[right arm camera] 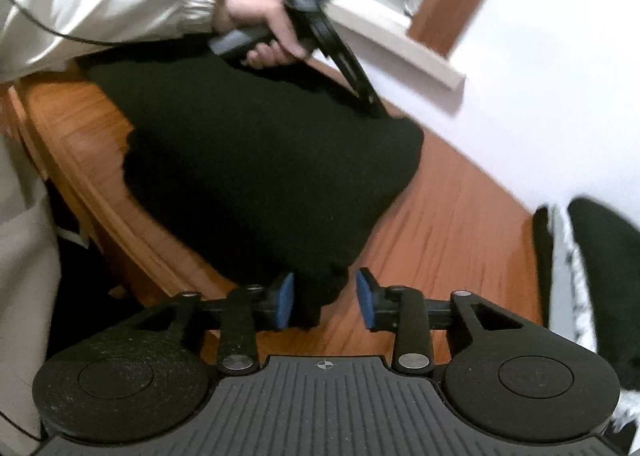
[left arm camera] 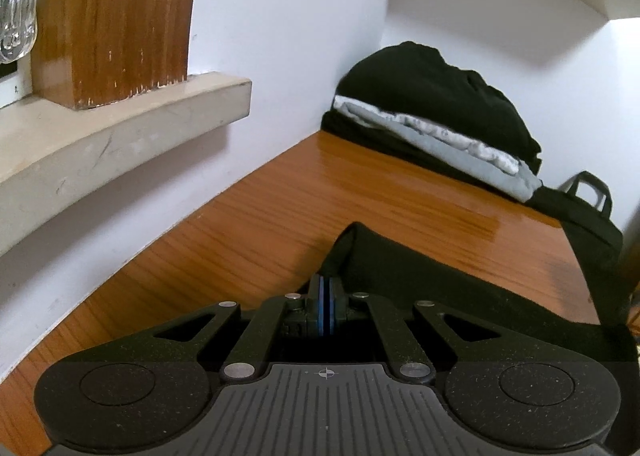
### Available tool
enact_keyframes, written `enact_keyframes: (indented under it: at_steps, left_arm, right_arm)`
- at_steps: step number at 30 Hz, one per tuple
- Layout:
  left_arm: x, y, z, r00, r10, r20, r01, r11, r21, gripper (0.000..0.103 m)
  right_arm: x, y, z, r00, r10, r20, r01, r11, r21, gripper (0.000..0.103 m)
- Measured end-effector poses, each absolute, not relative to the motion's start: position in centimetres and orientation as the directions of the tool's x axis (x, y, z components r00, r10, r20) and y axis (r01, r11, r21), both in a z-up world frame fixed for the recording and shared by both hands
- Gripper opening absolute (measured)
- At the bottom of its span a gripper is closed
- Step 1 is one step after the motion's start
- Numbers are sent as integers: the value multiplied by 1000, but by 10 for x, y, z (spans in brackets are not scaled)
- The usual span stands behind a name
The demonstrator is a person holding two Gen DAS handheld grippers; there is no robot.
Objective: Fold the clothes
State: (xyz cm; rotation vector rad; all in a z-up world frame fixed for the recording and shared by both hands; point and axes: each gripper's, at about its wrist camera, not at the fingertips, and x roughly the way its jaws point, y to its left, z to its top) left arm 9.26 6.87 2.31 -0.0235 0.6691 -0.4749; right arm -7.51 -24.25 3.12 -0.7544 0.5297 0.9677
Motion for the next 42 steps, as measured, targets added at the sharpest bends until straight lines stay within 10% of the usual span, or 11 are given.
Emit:
enact_keyframes:
  at_steps: [11,18,29,31,42]
  left_arm:
    - [94,73,35,703,-417,-576,360,907,-218,6]
    - [67,100,64,725,-379,-575,333,924,-188,20]
    - [37,73,19,708,-311,-634,362,931,-51,19]
    - [42,76,16,738,-259,-624,329,944,-3,4]
    - [80,77,12,773,-177,-609,225,974,3,18]
  right_arm:
    - [-106,-254,27,522,475,-708,-852,329,-408,3]
    - [-105,-263,45,595,578,-559,-801,487,-350,35]
    - [-71,-227,-7,516,680,-520,-827,554,-96,35]
    - [-66,-233,-12,529,673,-517,-813,576,-83,35]
    - [-35,-254,-26,659,596,-458,-717,681,-146,34]
